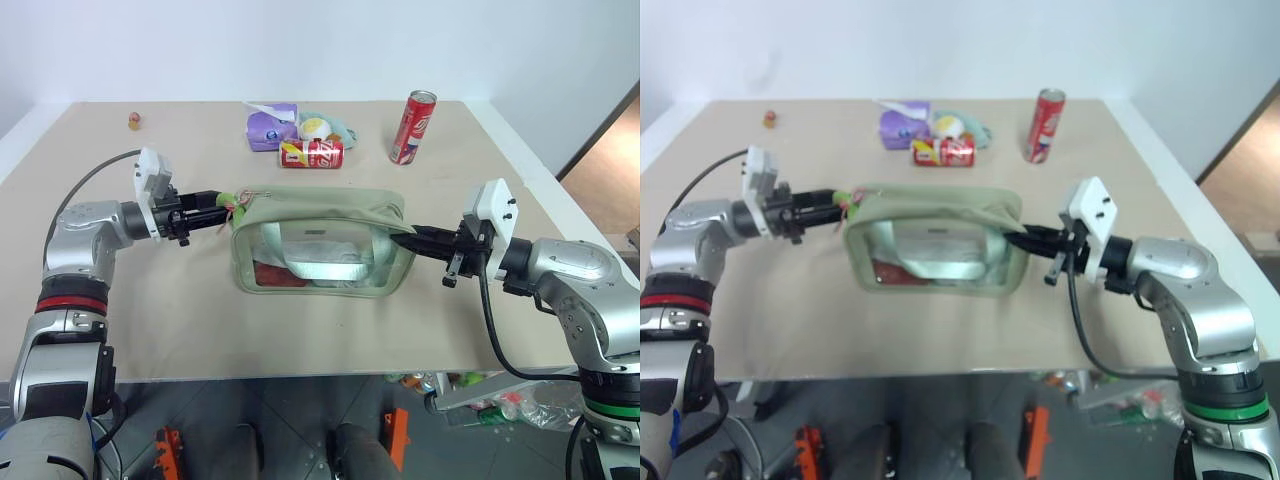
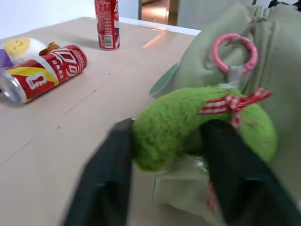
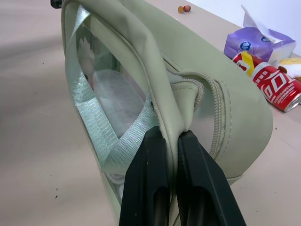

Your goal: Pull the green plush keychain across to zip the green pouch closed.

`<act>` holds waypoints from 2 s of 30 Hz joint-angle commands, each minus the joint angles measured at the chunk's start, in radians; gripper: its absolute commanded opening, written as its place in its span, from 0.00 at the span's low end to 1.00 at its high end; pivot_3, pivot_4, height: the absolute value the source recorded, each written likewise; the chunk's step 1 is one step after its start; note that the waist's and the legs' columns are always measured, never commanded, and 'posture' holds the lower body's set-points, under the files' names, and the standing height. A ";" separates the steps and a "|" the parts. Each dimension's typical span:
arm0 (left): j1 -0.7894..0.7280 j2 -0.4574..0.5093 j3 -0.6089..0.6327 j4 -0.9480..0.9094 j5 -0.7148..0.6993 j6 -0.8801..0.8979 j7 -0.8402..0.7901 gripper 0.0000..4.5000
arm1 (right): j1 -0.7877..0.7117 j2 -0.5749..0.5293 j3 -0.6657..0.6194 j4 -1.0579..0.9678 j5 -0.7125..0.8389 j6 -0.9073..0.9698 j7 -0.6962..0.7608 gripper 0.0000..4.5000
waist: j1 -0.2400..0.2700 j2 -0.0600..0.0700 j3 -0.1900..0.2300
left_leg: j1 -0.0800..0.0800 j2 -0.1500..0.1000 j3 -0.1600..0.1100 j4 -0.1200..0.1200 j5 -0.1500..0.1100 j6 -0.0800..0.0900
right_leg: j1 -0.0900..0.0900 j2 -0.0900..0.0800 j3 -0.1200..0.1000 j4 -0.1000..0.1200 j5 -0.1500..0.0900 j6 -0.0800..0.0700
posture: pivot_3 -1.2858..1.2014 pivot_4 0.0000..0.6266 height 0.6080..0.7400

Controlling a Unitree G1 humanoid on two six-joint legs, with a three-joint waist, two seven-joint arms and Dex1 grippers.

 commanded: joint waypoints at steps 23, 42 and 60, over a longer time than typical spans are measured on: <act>0.000 -0.077 0.066 -0.609 -0.188 0.266 0.262 0.01 | -0.022 -0.009 0.027 0.058 -0.032 -0.098 0.031 0.00 | 0.000 0.000 0.000 | 0.000 0.001 0.000 0.006 0.000 0.000 | 0.002 0.001 0.000 0.000 0.003 0.002 | 0.52 0.24 1.00; -0.019 -0.088 -0.130 -0.624 -0.097 0.303 0.216 0.16 | -0.020 -0.001 0.033 0.055 -0.044 -0.108 0.014 0.00 | -0.001 0.000 0.000 | 0.000 0.001 0.000 0.007 0.000 0.000 | 0.003 0.002 0.002 0.000 0.004 0.003 | 0.52 0.24 1.00; -0.113 -0.005 -0.100 -0.568 -0.049 0.247 0.140 0.74 | -0.025 0.010 0.042 0.061 -0.047 -0.114 0.017 0.00 | -0.001 0.000 0.000 | 0.000 0.001 0.000 0.007 0.000 0.000 | 0.002 0.003 0.002 0.000 0.004 0.003 | 0.52 0.24 1.00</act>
